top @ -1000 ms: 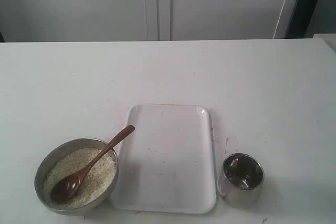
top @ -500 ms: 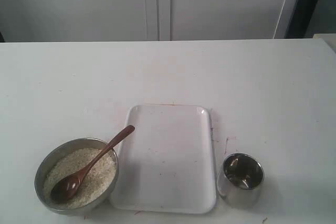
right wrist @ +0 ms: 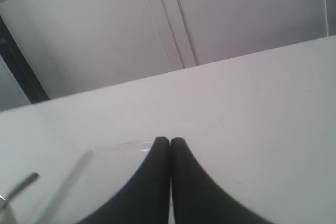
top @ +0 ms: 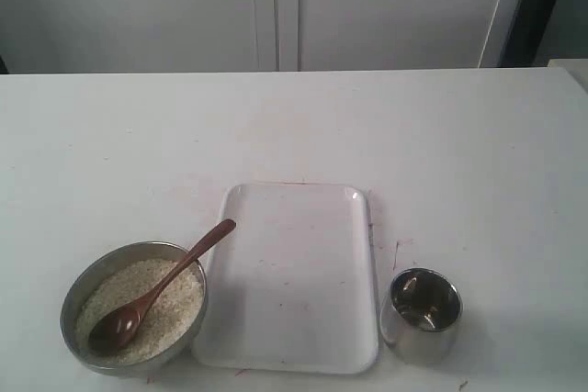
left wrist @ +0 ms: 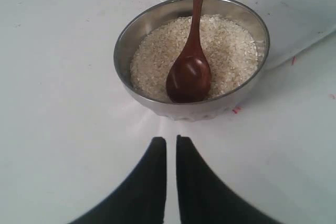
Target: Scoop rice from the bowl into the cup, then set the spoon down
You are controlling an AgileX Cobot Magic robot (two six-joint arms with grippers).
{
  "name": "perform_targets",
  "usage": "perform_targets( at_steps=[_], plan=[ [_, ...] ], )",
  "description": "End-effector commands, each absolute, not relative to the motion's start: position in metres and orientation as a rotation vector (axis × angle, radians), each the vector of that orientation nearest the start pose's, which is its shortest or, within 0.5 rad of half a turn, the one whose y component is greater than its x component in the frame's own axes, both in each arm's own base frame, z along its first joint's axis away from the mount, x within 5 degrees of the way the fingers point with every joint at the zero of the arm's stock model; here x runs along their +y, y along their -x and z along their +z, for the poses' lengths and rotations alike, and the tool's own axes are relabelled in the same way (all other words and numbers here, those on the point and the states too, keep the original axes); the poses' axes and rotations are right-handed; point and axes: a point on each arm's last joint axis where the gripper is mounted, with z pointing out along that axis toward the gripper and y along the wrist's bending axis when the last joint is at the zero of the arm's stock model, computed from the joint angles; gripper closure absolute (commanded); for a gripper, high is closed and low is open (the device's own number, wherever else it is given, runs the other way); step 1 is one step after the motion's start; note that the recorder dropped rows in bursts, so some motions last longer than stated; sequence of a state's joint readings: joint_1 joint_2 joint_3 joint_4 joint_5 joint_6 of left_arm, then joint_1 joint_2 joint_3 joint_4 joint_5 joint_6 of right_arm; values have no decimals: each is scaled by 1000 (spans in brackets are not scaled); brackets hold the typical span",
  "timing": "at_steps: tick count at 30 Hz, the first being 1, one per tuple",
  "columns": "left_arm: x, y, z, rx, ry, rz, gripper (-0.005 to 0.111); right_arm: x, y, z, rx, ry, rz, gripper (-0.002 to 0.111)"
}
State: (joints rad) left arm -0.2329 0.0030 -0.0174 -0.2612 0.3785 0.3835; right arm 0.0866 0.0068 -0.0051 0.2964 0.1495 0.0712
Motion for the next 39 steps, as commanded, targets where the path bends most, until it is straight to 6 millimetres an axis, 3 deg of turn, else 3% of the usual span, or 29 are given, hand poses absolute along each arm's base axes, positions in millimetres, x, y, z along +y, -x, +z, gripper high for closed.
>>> perform_targets(
  at_steps=[1,15,21,31,35,39],
  plan=[
    [-21,-49,184,1796,-411,-162,92,7,-56,208,1496,-492,670,108],
    [-21,-49,184,1796,-411,-162,92,5,-56,213,1353,-782,970,108],
    [-21,-49,184,1796,-411,-162,92,6,-55,221,1349,-740,980,108],
    [-21,-49,184,1796,-411,-162,92,8,-28,302,1260,-353,787,108],
    [-21,-49,184,1796,-411,-162,92,9,8,360,1177,-118,629,108],
    [-21,-49,184,1796,-411,-162,92,6,38,394,1080,-62,625,108]
  ],
)
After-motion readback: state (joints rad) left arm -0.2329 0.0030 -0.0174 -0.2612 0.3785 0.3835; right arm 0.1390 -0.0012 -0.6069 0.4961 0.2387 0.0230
